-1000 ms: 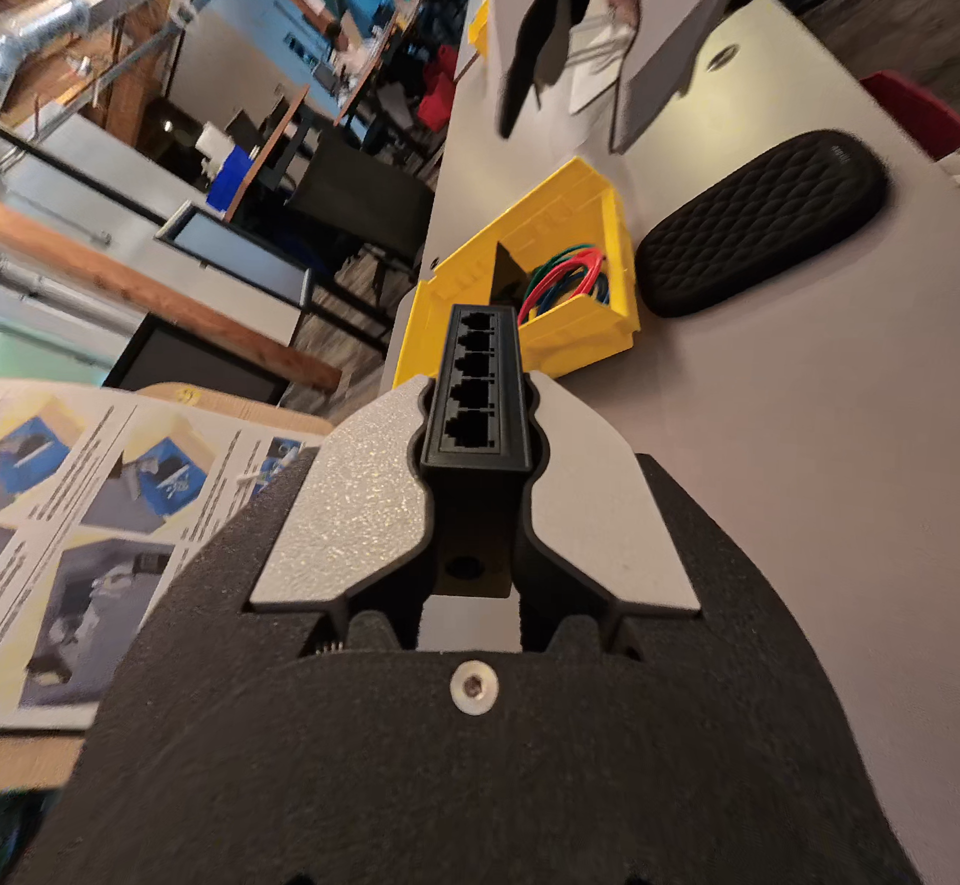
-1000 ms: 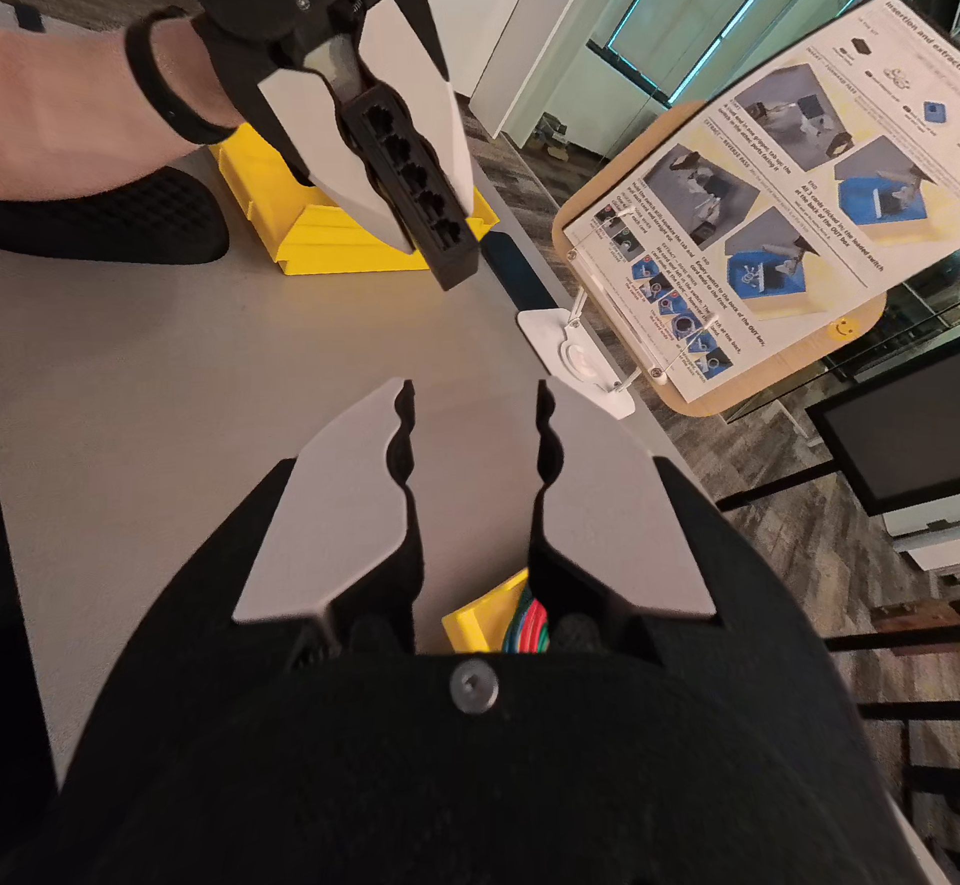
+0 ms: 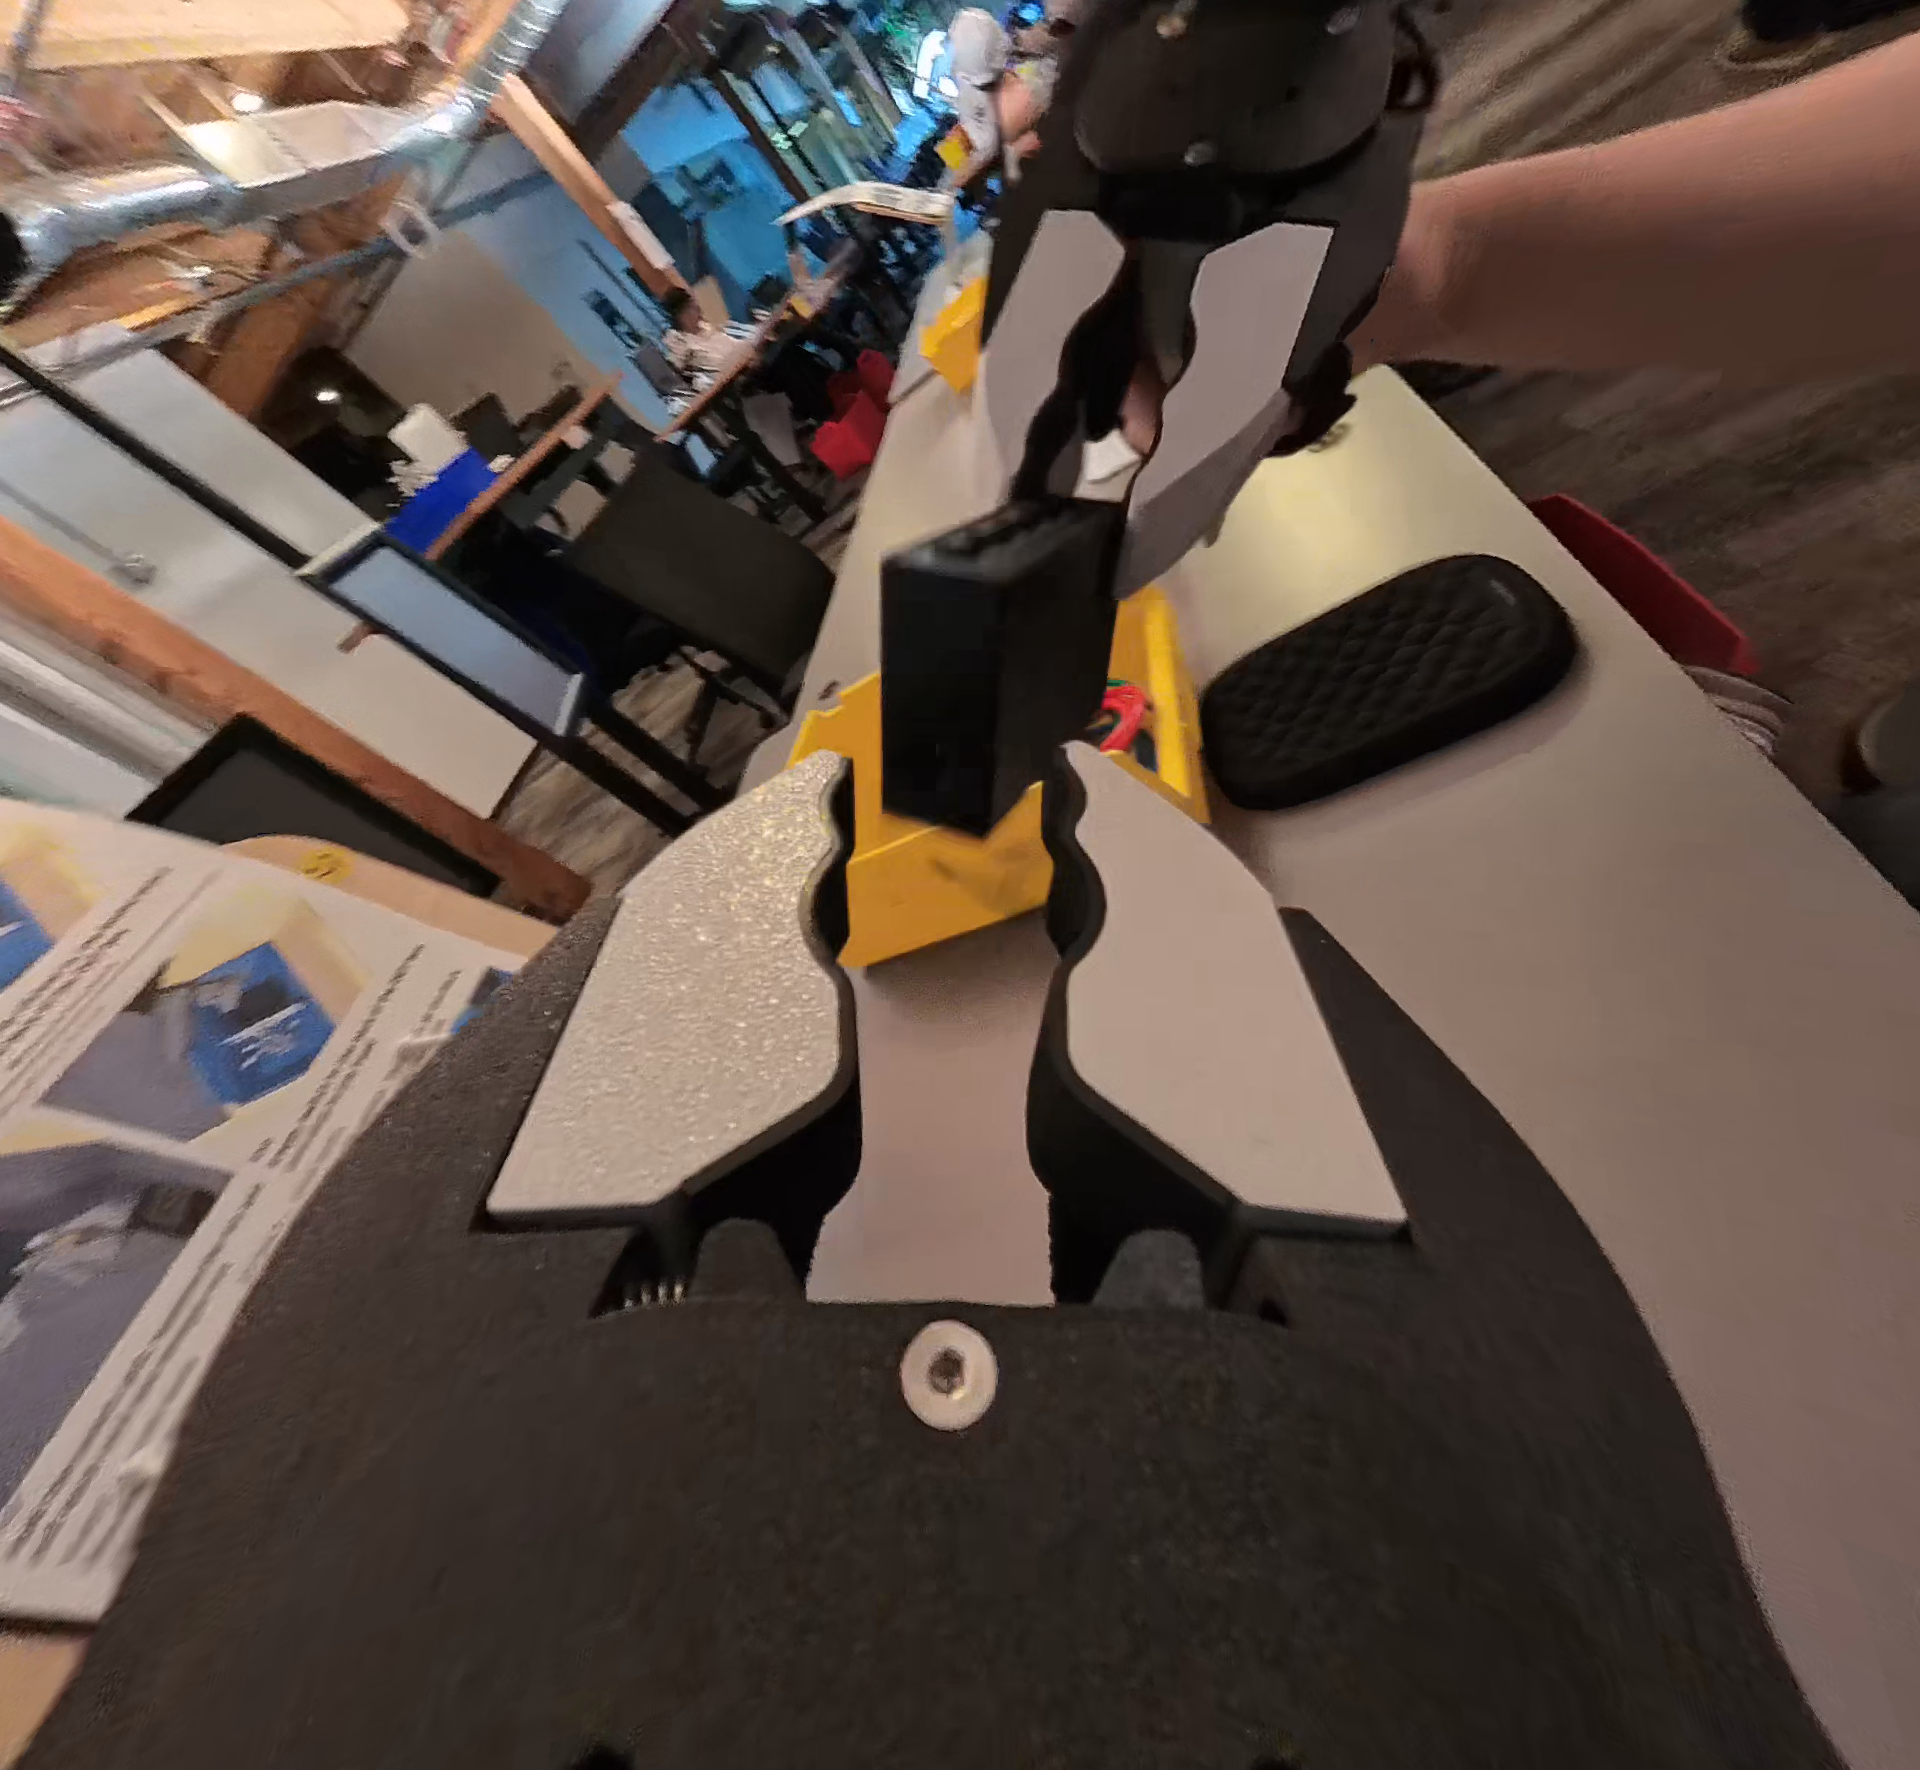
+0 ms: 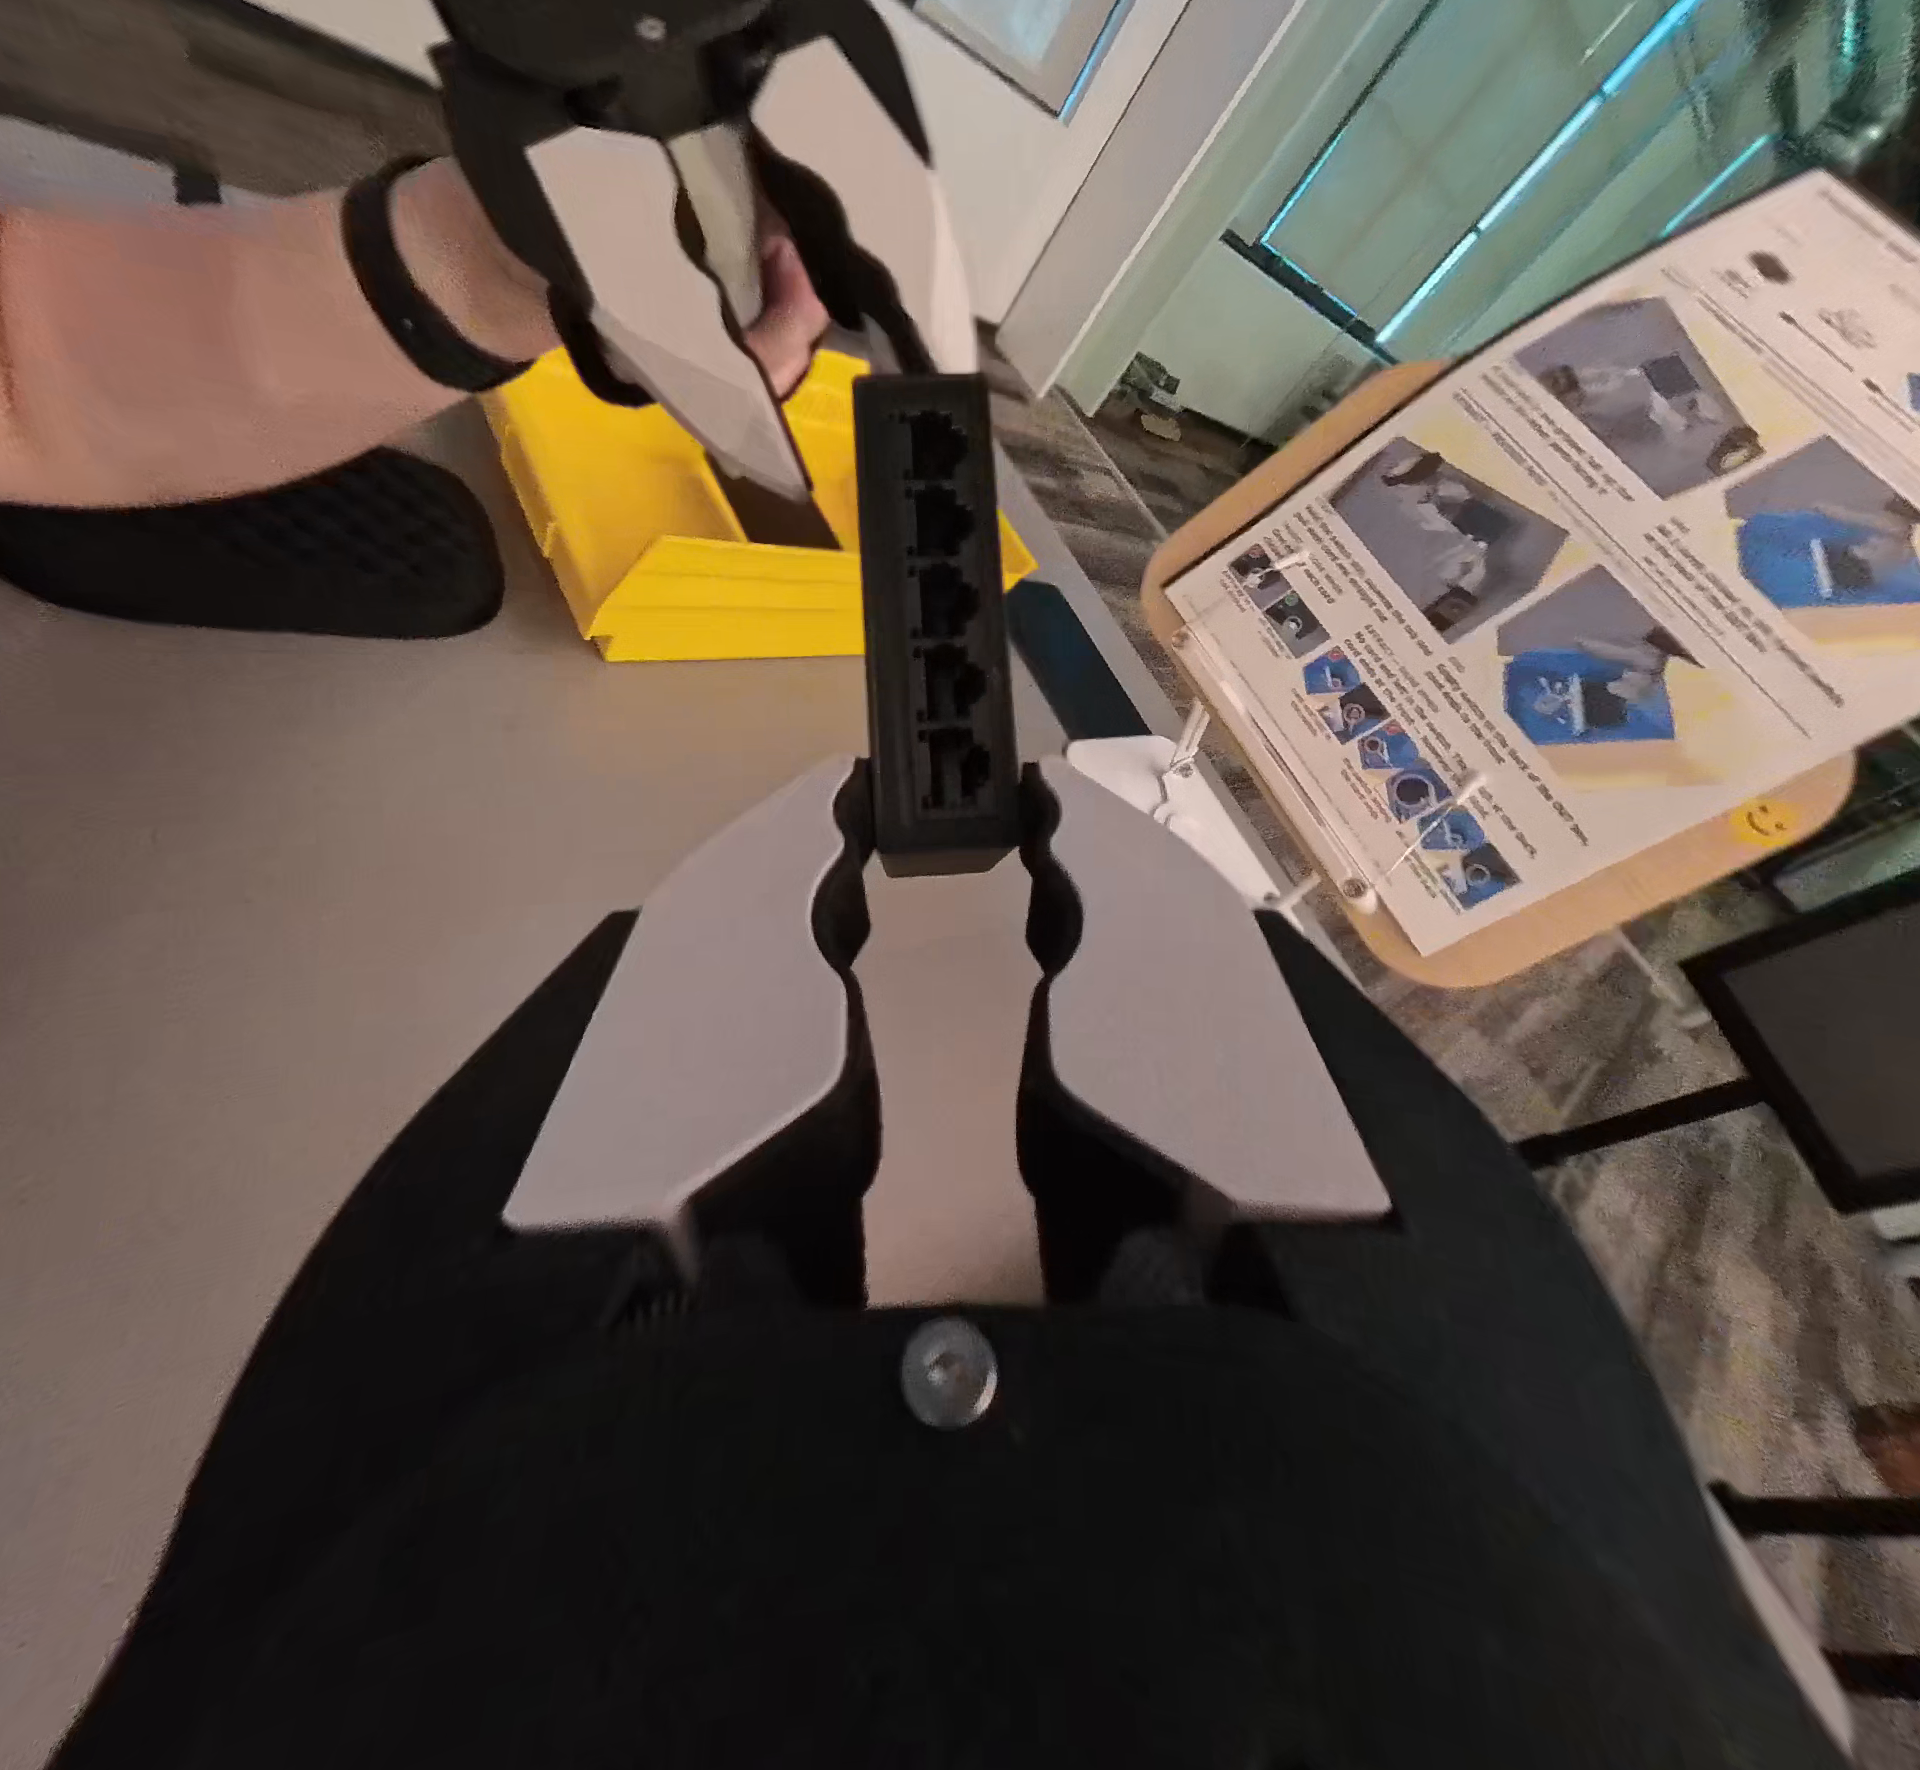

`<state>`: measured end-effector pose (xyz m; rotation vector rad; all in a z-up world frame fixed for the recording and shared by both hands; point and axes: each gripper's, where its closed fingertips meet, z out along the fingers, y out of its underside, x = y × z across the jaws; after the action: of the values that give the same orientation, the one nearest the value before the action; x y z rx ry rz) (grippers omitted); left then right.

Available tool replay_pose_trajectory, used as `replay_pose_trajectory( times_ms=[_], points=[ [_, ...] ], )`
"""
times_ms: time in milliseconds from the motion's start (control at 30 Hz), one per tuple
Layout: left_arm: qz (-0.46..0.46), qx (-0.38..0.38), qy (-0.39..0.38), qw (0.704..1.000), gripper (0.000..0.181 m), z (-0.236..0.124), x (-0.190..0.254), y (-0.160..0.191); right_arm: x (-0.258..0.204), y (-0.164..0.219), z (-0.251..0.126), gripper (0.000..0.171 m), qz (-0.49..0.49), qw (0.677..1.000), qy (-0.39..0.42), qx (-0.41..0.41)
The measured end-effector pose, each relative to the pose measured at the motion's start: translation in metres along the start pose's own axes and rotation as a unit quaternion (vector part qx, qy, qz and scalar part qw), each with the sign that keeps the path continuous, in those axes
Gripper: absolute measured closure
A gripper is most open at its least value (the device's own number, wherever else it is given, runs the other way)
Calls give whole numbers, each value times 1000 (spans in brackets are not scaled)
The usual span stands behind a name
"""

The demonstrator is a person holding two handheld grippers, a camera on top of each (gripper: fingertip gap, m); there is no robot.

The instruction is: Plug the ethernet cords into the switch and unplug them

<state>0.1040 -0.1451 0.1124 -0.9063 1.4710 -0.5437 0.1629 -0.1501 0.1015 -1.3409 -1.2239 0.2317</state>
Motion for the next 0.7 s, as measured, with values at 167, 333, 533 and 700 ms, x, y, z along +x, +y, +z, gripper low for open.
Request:
replay_pose_trajectory(
  times_ms=[167, 333, 533, 700],
  points=[
    [-37, -7, -34, 999, 148, -25, -25, 2, 59, 14, -45, 144, 185, 978, 2, 99],
    [-33, -11, -52, 998, 151, -40, -33, -2, 111, 45, -78, 144, 268, 954, 38, 132],
    [-14, -15, -54, 998, 152, -47, -30, -9, 165, 143, -63, 143, 106, 971, 146, -157],
    [1, -31, -59, 998, 152, -45, -29, -6, 178, 225, -33, 143, 12, 932, 79, -353]
  ],
)
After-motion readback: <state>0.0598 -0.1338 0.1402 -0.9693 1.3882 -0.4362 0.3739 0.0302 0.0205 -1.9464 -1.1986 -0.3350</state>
